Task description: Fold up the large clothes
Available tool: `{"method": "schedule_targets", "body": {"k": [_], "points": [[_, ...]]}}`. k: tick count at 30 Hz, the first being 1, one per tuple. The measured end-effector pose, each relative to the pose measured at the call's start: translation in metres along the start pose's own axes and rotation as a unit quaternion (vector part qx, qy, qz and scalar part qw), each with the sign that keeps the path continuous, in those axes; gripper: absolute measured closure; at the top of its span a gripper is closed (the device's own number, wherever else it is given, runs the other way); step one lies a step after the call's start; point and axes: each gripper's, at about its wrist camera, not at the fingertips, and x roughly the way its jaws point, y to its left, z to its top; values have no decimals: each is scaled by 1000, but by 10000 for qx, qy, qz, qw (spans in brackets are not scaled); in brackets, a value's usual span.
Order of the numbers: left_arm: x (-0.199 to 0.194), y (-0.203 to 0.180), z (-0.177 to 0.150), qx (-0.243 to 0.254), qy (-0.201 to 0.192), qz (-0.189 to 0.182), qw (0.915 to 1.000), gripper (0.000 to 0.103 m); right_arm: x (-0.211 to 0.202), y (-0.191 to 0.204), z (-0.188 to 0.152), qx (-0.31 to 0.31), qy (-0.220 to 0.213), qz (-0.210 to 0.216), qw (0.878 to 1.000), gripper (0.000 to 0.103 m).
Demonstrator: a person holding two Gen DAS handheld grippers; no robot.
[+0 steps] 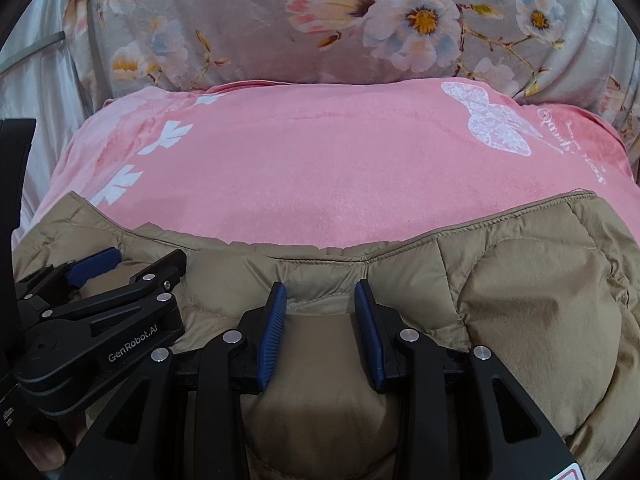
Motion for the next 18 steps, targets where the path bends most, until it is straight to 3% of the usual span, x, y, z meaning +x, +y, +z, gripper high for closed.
{"method": "schedule_targets", "body": {"k": [3, 5, 6, 8, 11, 13, 18], "points": [[-12, 8, -2, -89, 44, -144, 9998, 32, -17, -5, -1, 162, -51, 38, 9998, 69], [-44, 24, -13, -282, -25, -400, 9988, 32, -52, -11, -10, 351, -309, 158, 9988, 63], [-63, 32, -21, -333, -135, -609, 9975, 30, -73, -13, -18, 352, -525, 292, 9976, 54], [-89, 42, -35, -332, -314, -734, 9963, 22, -95, -9, -32, 217, -674, 326, 9970, 50], [-102, 45, -59, -325, -289, -671, 9968, 20, -95, 2, -51, 221, -461, 538, 9972, 50], [-95, 43, -74, -376, -155, -591, 9974, 20, -88, 12, -60, 80, -444, 421, 9981, 50], [-91, 31, -90, -102, -377, -166, 9991, 18, -82, 26, -76, -268, -618, 50, 9977, 49]]}}
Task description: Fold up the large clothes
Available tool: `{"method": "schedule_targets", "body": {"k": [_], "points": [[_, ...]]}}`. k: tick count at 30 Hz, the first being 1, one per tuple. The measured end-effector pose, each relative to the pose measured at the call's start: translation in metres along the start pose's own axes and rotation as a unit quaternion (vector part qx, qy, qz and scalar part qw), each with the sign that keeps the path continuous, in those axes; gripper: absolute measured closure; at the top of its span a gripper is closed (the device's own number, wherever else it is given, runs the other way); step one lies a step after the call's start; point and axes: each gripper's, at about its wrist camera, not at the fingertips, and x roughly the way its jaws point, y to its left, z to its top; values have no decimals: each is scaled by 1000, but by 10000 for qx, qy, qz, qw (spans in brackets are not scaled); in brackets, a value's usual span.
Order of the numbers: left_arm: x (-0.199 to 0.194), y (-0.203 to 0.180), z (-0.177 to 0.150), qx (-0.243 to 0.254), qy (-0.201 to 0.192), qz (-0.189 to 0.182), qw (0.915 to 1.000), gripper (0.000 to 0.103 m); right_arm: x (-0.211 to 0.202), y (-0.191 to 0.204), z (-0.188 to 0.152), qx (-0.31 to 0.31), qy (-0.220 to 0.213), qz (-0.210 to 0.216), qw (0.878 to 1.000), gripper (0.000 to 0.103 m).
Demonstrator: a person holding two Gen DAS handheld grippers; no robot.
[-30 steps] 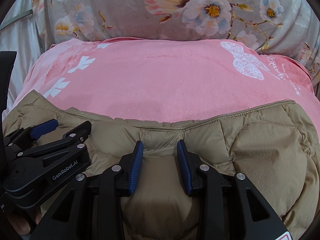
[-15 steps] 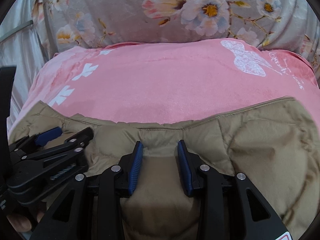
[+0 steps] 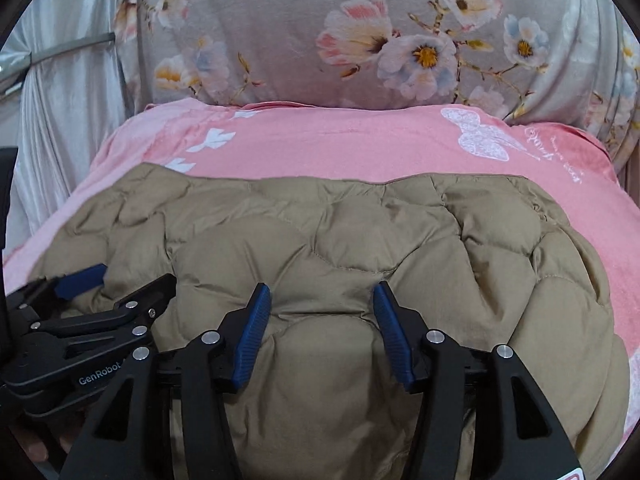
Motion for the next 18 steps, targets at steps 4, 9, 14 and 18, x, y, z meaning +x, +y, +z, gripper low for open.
{"method": "schedule_targets", "body": {"k": [4, 9, 14, 18], "points": [[6, -2, -2, 33, -44, 132, 9999, 16, 6, 1, -2, -8, 104, -83, 9999, 48], [11, -3, -5, 18, 9, 192, 9998, 16, 9, 3, -3, -24, 188, -139, 9997, 48], [14, -4, -5, 40, 67, 273, 9996, 16, 12, 4, -5, -18, 248, -159, 9996, 48], [15, -5, -5, 40, 95, 332, 9994, 16, 12, 3, -5, -23, 247, -162, 9996, 48]]}}
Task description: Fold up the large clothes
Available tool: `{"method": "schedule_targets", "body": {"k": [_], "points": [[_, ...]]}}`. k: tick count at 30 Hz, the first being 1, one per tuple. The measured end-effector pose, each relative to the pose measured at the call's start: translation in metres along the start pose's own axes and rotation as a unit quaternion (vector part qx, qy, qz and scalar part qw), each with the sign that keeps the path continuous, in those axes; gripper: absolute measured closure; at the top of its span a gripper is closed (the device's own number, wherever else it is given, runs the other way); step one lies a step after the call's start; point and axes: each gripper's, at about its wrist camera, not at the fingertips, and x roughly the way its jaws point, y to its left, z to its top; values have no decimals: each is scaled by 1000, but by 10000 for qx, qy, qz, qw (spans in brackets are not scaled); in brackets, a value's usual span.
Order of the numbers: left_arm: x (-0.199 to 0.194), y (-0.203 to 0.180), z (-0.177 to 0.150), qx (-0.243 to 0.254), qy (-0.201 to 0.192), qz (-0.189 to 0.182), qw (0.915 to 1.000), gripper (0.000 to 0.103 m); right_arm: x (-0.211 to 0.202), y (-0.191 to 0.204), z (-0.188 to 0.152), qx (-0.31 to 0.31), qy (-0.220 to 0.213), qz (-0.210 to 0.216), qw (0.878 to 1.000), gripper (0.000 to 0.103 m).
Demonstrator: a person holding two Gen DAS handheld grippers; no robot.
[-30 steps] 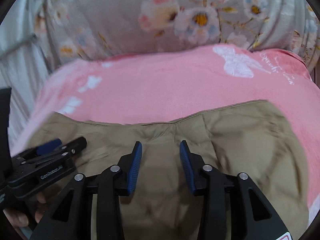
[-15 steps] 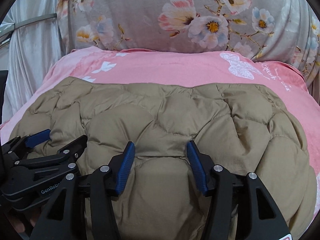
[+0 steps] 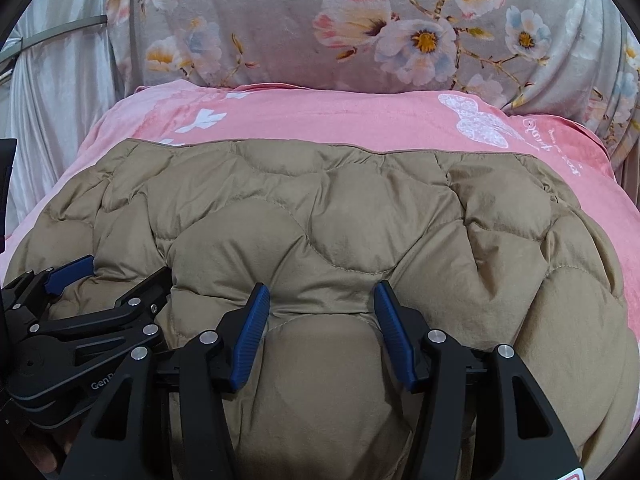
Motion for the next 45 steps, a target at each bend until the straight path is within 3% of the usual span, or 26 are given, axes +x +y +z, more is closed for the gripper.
{"method": "schedule_targets", "body": {"k": [3, 6, 10, 12, 15, 17, 19, 21, 25, 29, 31, 32, 34, 36, 40, 45], "points": [[-9, 9, -1, -180, -4, -99, 9998, 16, -2, 2, 1, -30, 12, -21, 10000, 49], [-49, 44, -9, -795, -133, -409, 9959, 16, -19, 1, 10, 111, -27, 73, 9999, 57], [-83, 107, -23, -1455, -20, -136, 9893, 13, -29, 8, 34, 337, -87, 396, 9986, 68], [-85, 139, -35, -1862, 199, 217, 9821, 13, -18, 16, 40, 312, 26, 429, 9986, 82], [-81, 180, -54, -2516, 492, 172, 9664, 13, 6, 24, 38, 334, 324, 457, 9979, 88], [-75, 190, -61, -2645, 604, -42, 9625, 13, 12, 28, 35, 287, 331, 399, 9982, 88], [-67, 195, -68, -2928, 658, -401, 9531, 12, 14, 31, 33, 212, 361, 371, 9984, 87], [-55, 197, -74, -3285, 698, -817, 9384, 5, 16, 32, 30, 172, 365, 368, 9985, 87], [-49, 181, -66, -3064, 531, -705, 9478, 5, 20, 34, 25, 85, 267, 299, 9992, 88], [-40, 171, -54, -3168, 536, -1134, 9402, 10, 22, 34, 23, 47, 218, 263, 9994, 88], [-42, 162, -48, -3050, 541, -1245, 9426, 33, 22, 33, 22, 49, 220, 257, 9994, 88], [-46, 157, -45, -2941, 491, -1204, 9469, 40, 22, 34, 22, 51, 222, 253, 9994, 88], [-62, 144, -32, -2548, 264, -1030, 9611, 64, 23, 34, 21, 57, 233, 252, 9994, 88], [-78, 137, -18, -2315, 79, -1132, 9662, 74, 23, 33, 20, 70, 242, 275, 9993, 88], [-106, 116, 17, -1942, -145, -1502, 9693, 83, 17, 22, 21, 229, 264, 564, 9978, 88], [-139, 89, 48, -1458, -360, -1745, 9731, 87, -47, -11, 0, 529, 258, 949, 9937, 97]]}}
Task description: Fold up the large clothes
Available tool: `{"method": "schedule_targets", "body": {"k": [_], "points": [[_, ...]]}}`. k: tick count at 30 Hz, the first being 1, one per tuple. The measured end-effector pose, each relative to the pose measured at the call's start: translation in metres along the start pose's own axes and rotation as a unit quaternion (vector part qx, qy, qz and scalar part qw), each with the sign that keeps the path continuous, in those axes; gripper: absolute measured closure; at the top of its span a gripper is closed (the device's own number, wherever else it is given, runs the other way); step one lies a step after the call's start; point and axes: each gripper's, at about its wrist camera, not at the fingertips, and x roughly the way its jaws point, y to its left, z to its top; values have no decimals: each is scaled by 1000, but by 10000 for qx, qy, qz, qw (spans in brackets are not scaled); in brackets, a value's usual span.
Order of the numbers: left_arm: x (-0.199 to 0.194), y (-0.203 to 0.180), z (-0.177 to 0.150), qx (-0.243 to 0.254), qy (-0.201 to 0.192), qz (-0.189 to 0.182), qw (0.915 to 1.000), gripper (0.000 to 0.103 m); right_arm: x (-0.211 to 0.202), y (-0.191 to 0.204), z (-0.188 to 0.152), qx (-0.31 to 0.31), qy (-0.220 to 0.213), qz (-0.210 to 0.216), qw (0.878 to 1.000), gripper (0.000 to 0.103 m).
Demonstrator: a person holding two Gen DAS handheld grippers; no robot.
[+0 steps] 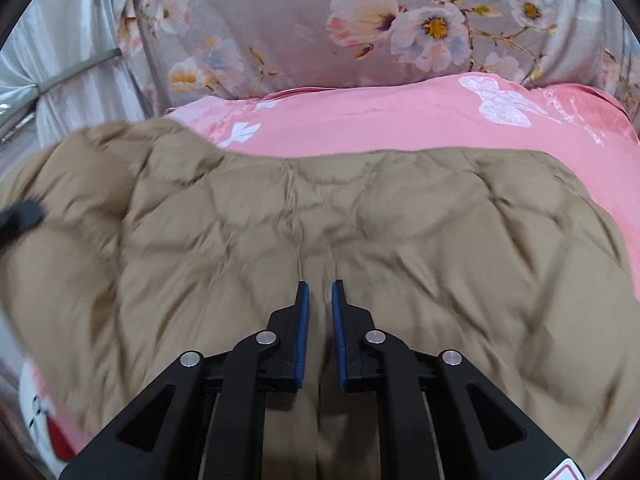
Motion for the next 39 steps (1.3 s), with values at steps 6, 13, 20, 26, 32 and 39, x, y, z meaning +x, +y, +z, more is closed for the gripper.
{"method": "schedule_targets", "body": {"k": [6, 13, 20, 26, 32, 39], "points": [[-12, -53, 9, 463, -160, -363, 9981, 87, -26, -20, -49, 565, 640, 761, 9934, 100], [-8, -139, -4, 1395, 44, -881, 9863, 87, -4, -18, -59, 647, 738, 998, 9902, 99], [45, -217, -36, 2038, 845, -1314, 9665, 88, -39, -61, -75, 1367, 718, 1343, 9788, 100], [106, -251, -77, 2274, 1529, -1202, 9542, 89, -94, -108, -93, 1525, 711, 500, 9845, 100], [146, -279, -120, 2591, 1926, -1013, 9410, 89, -121, -141, -98, 1499, 580, -603, 9851, 100], [165, -281, -144, 2540, 2325, -1111, 9323, 88, -141, -154, -87, 1545, 300, -1135, 9810, 97]]}}
